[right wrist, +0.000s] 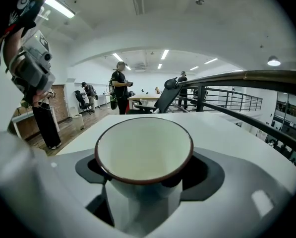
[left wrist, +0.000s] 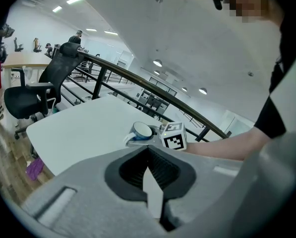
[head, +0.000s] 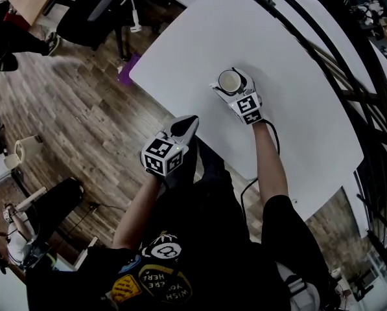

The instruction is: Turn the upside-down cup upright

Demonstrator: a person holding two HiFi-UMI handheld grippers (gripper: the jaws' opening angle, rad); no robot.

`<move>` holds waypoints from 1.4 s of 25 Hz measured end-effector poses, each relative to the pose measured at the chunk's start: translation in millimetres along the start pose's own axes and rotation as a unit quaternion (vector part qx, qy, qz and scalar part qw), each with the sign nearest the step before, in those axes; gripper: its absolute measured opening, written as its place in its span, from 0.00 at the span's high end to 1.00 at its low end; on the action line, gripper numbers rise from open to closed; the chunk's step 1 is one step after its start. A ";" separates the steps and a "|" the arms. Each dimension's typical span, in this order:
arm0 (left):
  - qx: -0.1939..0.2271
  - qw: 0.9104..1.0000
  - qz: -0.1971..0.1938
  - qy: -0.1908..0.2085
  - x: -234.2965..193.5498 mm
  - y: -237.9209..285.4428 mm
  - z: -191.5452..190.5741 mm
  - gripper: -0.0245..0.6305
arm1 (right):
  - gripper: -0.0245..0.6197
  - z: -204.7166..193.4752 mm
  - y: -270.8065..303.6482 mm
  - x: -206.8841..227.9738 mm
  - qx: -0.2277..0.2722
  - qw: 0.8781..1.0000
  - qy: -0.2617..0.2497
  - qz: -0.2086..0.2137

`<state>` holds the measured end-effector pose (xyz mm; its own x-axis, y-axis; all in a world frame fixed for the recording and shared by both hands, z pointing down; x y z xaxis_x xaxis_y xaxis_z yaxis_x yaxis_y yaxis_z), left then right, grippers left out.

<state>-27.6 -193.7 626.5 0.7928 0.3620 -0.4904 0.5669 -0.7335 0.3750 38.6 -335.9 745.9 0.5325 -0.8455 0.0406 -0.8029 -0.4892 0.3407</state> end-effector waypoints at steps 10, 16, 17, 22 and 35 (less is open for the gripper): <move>-0.066 0.993 -0.033 0.088 2.0 45.5 73.0 0.95 | 0.34 69.8 -51.5 -51.3 0.051 0.999 0.006 0.000; -0.138 0.980 -0.116 0.080 62.2 39.4 42.5 0.70 | 0.34 92.8 -98.5 -108.9 0.020 0.998 -0.055 0.009; -0.146 0.978 -0.123 0.084 68.6 36.4 37.7 0.69 | 0.34 101.8 -103.9 -114.8 0.024 0.997 -0.067 0.003; -0.170 0.974 -0.107 0.104 77.0 24.5 26.0 0.77 | 0.34 121.0 -120.9 -138.5 0.018 0.991 -0.131 -0.020; -0.105 0.992 -0.062 -0.034 42.6 1.5 44.1 0.90 | 0.34 128.7 -149.4 -144.4 0.119 0.988 0.098 -0.004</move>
<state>-2.8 -204.8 571.4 0.7015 0.3975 -0.5915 0.6988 -0.5468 0.4612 47.1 -168.3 568.3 0.5623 -0.7951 0.2273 -0.8261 -0.5523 0.1117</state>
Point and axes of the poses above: the fingertips, and each gripper's own axes: y forward along the fingers, x to its right, z out of its top, the point moved 1 cm from there along -y, backward along the fingers, and after that the axes turned 11 degrees about x, right-handed, at the moved point
